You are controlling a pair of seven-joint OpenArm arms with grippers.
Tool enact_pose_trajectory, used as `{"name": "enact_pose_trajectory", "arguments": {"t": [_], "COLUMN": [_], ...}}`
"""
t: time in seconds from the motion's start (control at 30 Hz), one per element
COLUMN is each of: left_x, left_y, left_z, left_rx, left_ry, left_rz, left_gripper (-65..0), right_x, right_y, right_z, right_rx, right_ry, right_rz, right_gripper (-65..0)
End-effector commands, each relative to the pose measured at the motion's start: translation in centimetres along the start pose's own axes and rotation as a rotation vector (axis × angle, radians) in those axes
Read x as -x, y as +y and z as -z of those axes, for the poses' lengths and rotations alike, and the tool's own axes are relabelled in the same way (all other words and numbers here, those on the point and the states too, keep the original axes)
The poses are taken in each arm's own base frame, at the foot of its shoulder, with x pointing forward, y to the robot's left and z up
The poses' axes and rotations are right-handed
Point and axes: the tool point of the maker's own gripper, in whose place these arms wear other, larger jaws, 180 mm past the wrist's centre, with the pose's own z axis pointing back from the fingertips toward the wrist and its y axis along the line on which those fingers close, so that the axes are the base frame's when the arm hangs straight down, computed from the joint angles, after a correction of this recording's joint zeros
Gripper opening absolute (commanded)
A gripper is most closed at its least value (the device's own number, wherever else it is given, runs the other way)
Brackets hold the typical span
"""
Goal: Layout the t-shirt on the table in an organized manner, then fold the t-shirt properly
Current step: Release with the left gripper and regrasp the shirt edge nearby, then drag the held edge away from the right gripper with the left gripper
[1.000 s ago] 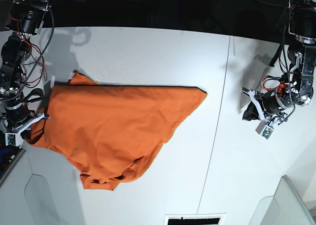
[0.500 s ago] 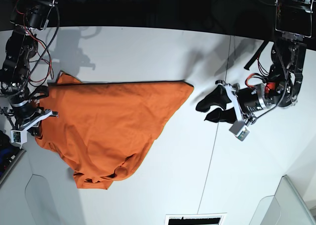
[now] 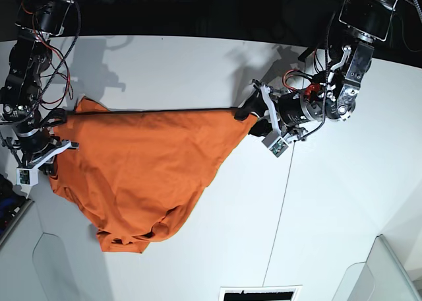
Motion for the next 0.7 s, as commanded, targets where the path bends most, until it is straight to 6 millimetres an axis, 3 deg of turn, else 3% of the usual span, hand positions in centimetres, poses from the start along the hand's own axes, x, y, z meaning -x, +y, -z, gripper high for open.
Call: {"name": "enact_pose_trajectory", "arguments": {"t": [0.0,0.07,0.13,0.2,0.37,0.5,0.6,0.67], "left_x": [-0.4,0.1,0.4,0.3,-0.9,-1.8,-3.4,-4.6], "left_y": [0.1,0.3,1.3,3.7,10.4,11.5,12.3,12.5], "left_z": [0.1,0.2,-0.1,-1.2,-6.1,-8.5,-9.7,-10.0], "left_rx": [-0.010,-0.028,-0.073,-0.150,-0.297,-0.243,-0.243,-0.241], "left_ry": [0.008,0.037,0.060,0.064,0.074,0.073,0.023,-0.007], "left_rz": [0.032,0.069,0.093,0.087,0.121,0.162,0.150,0.148], "left_gripper": [-41.6,-63.7,-65.0,-65.0,-65.0,-65.0,-64.4,-47.7], "right_x": [-2.1,-2.2,-2.2,-2.3,-5.0,-7.3,-7.3,-7.0], "right_y": [-0.5,-0.5,-0.7,-1.1,-3.3,-5.4,-5.8,-5.4], "right_z": [-0.2,-0.2,-0.2,-0.2,-0.7,-1.0,-1.0,-0.9], "right_rx": [0.006,0.006,0.009,0.023,0.064,0.126,0.135,0.112], "right_ry": [-0.060,-0.062,-0.062,-0.060,-0.136,-0.165,-0.146,-0.141], "right_rz": [-0.007,-0.008,-0.012,-0.030,-0.086,-0.109,-0.097,-0.063], "right_gripper": [-65.0,-65.0,-65.0,-65.0,-65.0,-63.9,-34.4,-23.7]}}
